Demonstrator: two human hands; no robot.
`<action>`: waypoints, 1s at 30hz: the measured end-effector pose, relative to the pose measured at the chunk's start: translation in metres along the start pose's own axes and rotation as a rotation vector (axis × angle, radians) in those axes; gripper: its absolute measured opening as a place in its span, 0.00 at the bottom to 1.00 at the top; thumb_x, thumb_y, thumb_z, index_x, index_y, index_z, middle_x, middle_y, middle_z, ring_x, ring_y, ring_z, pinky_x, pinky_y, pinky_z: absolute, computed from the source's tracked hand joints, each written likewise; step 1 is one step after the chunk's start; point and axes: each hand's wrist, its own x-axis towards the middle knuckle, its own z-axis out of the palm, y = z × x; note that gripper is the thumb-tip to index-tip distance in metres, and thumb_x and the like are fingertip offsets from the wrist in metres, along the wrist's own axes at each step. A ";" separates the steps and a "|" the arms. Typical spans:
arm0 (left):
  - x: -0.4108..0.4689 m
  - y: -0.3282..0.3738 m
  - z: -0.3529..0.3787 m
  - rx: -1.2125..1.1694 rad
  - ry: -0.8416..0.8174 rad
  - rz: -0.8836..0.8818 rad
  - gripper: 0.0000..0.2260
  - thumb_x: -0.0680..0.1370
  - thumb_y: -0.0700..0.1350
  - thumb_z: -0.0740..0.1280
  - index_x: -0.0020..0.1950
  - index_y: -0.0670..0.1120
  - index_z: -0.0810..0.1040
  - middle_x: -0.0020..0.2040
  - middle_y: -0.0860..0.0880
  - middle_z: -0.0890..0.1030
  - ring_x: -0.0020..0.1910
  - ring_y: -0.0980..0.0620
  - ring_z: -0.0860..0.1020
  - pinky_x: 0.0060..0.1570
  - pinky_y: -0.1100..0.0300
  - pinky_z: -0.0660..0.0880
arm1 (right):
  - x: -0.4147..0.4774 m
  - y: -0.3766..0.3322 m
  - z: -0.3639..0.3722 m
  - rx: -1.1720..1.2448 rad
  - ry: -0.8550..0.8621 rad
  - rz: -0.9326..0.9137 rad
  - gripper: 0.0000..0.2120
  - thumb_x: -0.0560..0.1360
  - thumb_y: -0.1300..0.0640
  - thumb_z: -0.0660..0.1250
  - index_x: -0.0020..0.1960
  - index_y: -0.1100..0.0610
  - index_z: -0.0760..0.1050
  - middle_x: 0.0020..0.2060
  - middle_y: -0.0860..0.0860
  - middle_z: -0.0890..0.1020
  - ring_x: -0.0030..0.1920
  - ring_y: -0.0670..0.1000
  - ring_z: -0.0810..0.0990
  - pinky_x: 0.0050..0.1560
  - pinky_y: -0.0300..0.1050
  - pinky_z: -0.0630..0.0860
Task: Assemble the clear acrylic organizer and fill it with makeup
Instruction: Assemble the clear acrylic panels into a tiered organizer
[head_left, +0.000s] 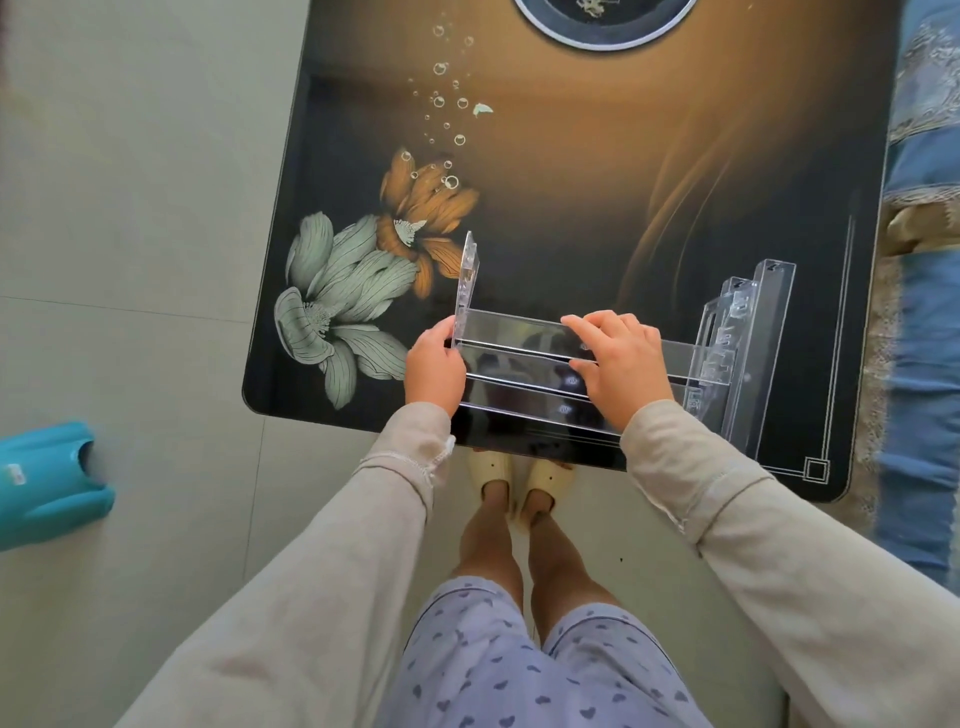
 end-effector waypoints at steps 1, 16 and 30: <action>0.000 0.000 0.000 0.004 -0.005 0.011 0.19 0.78 0.33 0.54 0.65 0.45 0.73 0.60 0.42 0.79 0.55 0.38 0.77 0.55 0.50 0.75 | 0.001 0.000 0.002 0.000 -0.005 0.002 0.21 0.75 0.58 0.64 0.68 0.52 0.68 0.60 0.53 0.76 0.61 0.56 0.71 0.62 0.49 0.64; 0.027 -0.003 0.021 0.202 0.095 0.013 0.11 0.79 0.44 0.56 0.50 0.38 0.72 0.43 0.45 0.71 0.41 0.49 0.69 0.41 0.57 0.65 | 0.006 0.009 0.026 0.011 0.065 0.000 0.22 0.75 0.59 0.65 0.68 0.53 0.68 0.59 0.55 0.76 0.60 0.58 0.72 0.62 0.51 0.64; -0.001 -0.005 0.034 0.398 0.520 0.432 0.16 0.73 0.46 0.60 0.57 0.40 0.76 0.53 0.41 0.80 0.50 0.42 0.77 0.48 0.50 0.71 | -0.043 0.030 0.014 0.430 0.615 0.297 0.22 0.71 0.64 0.66 0.65 0.64 0.69 0.60 0.61 0.76 0.61 0.60 0.74 0.66 0.53 0.68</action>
